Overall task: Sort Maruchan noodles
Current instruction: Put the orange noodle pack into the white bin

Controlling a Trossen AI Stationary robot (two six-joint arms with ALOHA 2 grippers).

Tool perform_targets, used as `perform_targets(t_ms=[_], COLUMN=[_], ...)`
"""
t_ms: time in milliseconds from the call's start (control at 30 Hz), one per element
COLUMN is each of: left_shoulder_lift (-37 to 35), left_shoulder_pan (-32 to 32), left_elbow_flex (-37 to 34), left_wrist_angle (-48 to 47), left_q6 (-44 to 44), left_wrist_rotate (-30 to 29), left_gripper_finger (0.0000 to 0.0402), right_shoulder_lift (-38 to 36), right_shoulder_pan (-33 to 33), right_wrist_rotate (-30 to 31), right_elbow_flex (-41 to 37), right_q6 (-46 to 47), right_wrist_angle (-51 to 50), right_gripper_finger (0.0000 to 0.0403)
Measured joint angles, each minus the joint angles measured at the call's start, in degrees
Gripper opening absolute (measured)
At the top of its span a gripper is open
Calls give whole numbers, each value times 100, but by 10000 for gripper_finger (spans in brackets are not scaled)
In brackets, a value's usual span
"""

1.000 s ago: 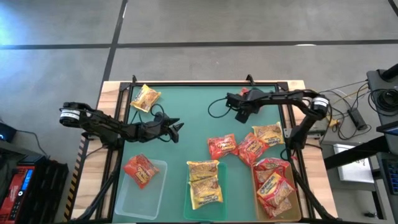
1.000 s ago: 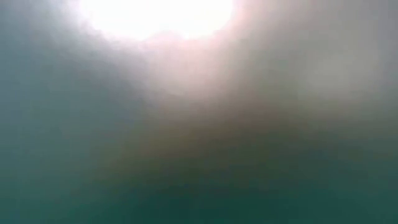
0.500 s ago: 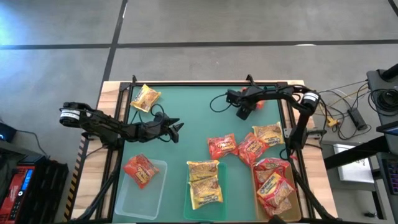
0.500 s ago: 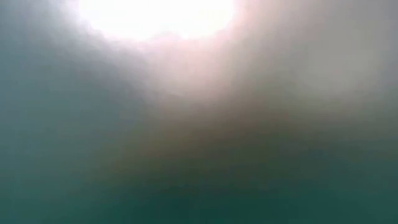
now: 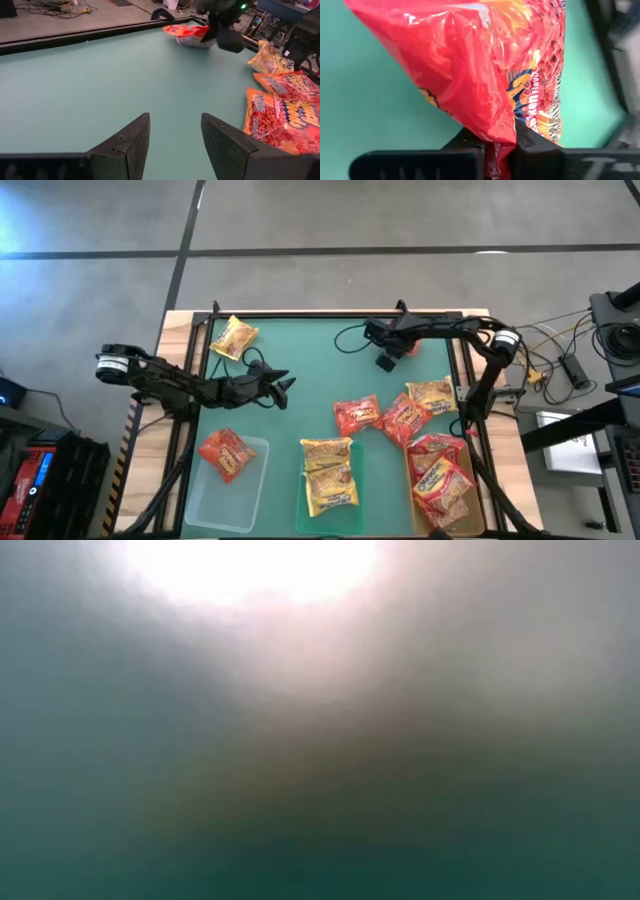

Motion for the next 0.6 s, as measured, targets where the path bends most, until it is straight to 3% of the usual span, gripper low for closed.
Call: perform_targets(t_ms=[167, 433, 500, 600], left_shoulder_lift=[0, 0, 0, 0], left_shoulder_pan=[1, -1, -1, -1], left_elbow_flex=[0, 0, 0, 0], left_wrist_angle=[17, 248, 498, 959], left_q6=[-52, 70, 193, 507], left_wrist_rotate=[372, 1234, 1371, 1592], left_gripper_finger=[162, 162, 162, 164], right_shoulder_lift=[-375, -945, -1001, -1009], right_shoulder_pan=[16, 71, 163, 350], right_wrist_rotate=[-1575, -4897, -5309, -5410], right_elbow_flex=[189, 265, 280, 294], right_q6=[-69, -459, -593, -825], right_wrist_angle=[63, 704, 766, 780], right_gripper_finger=[11, 10, 9, 9])
